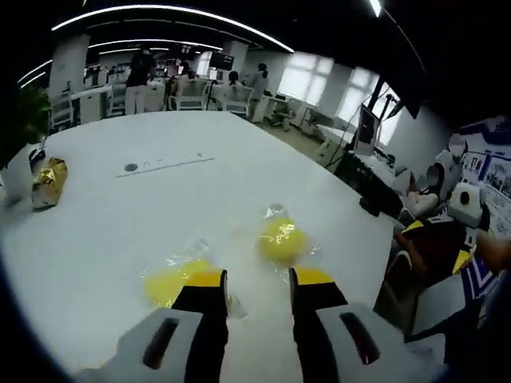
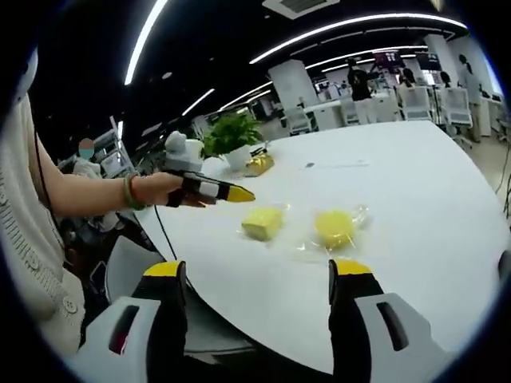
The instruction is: Compare the silicone blocks by pressing each to a similar depth, holding the contact briefly, and releasing to observe deformation and rebound differences across the visible hardness samples.
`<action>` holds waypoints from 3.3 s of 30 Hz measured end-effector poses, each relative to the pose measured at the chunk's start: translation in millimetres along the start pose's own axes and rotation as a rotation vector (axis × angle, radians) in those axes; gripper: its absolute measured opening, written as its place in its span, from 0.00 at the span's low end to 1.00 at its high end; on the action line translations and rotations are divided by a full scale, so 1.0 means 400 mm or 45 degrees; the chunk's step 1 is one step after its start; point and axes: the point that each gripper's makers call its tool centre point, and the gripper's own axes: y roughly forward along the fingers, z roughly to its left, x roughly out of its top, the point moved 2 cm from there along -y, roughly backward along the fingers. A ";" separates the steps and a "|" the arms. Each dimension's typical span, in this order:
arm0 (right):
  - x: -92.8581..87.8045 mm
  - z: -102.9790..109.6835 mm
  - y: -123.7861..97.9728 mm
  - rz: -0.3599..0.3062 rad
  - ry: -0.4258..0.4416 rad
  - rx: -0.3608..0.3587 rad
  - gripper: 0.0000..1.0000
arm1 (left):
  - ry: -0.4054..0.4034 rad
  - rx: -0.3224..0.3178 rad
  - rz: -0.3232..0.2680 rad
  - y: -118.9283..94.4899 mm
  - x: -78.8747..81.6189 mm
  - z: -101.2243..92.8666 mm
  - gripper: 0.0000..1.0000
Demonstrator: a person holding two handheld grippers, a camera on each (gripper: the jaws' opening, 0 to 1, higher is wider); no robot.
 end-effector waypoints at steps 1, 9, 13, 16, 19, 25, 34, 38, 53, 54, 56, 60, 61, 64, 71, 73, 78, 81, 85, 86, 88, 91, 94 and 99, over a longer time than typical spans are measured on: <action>0.002 0.006 0.002 -0.003 -0.003 0.005 0.67 | -0.011 -0.011 -0.049 -0.027 0.001 -0.006 0.32; 0.008 0.029 0.017 -0.005 -0.040 0.010 0.66 | -0.021 -0.035 -0.211 -0.172 -0.025 -0.035 0.38; 0.005 0.029 0.021 0.002 -0.048 0.003 0.67 | 0.028 -0.022 -0.234 -0.228 -0.043 -0.043 0.42; 0.007 0.026 0.021 -0.006 -0.050 -0.004 0.67 | 0.015 -0.006 -0.257 -0.257 -0.047 -0.039 0.44; 0.012 0.018 0.015 -0.022 -0.042 -0.016 0.69 | -0.012 0.016 -0.304 -0.294 -0.048 -0.032 0.46; 0.019 -0.010 -0.002 -0.056 -0.019 -0.048 0.71 | -0.082 0.064 -0.362 -0.329 -0.053 -0.016 0.47; -0.004 -0.023 -0.018 -0.045 0.032 -0.069 0.76 | -0.050 0.047 -0.334 -0.337 -0.085 -0.037 0.55; -0.010 -0.018 -0.025 -0.050 0.032 -0.074 0.76 | -0.054 0.034 -0.329 -0.340 -0.088 -0.046 0.55; -0.009 -0.018 -0.024 -0.054 0.038 -0.065 0.74 | -0.071 0.013 -0.389 -0.359 -0.083 -0.058 0.51; -0.013 -0.018 -0.022 -0.046 0.040 -0.061 0.74 | -0.079 0.013 -0.382 -0.358 -0.087 -0.058 0.51; -0.023 -0.020 -0.018 -0.031 0.041 -0.058 0.73 | -0.084 0.020 -0.362 -0.355 -0.098 -0.055 0.50; -0.032 -0.017 -0.017 -0.025 0.055 -0.053 0.73 | -0.088 0.030 -0.358 -0.353 -0.112 -0.045 0.49; -0.033 -0.016 -0.017 -0.024 0.056 -0.052 0.73 | -0.090 0.031 -0.359 -0.354 -0.114 -0.044 0.49; -0.039 -0.016 -0.017 -0.014 0.052 -0.053 0.73 | -0.102 0.043 -0.363 -0.357 -0.116 -0.037 0.50; -0.035 -0.018 -0.016 -0.025 0.057 -0.061 0.72 | -0.114 0.068 -0.376 -0.363 -0.115 -0.017 0.52; -0.033 -0.016 -0.016 -0.027 0.055 -0.060 0.72 | -0.115 0.072 -0.377 -0.363 -0.115 -0.014 0.52; -0.038 -0.016 -0.014 -0.020 0.051 -0.061 0.72 | -0.114 0.071 -0.374 -0.362 -0.118 -0.010 0.52; -0.040 -0.013 -0.013 -0.020 0.055 -0.060 0.72 | -0.119 0.073 -0.372 -0.362 -0.121 -0.012 0.53; -0.042 -0.012 -0.015 -0.027 0.060 -0.062 0.72 | -0.126 0.073 -0.360 -0.361 -0.127 -0.014 0.54; -0.043 -0.012 -0.015 -0.026 0.063 -0.062 0.72 | -0.131 0.073 -0.355 -0.360 -0.129 -0.014 0.54; -0.047 -0.012 -0.016 -0.019 0.064 -0.063 0.72 | -0.130 0.072 -0.354 -0.358 -0.130 -0.016 0.54; -0.048 -0.014 -0.017 -0.020 0.067 -0.067 0.72 | -0.119 0.071 -0.345 -0.357 -0.131 -0.020 0.54; -0.047 -0.016 -0.018 -0.025 0.064 -0.072 0.71 | -0.116 0.069 -0.345 -0.357 -0.127 -0.023 0.54; -0.034 -0.018 -0.024 -0.045 0.052 -0.080 0.72 | -0.103 0.066 -0.355 -0.361 -0.119 -0.029 0.55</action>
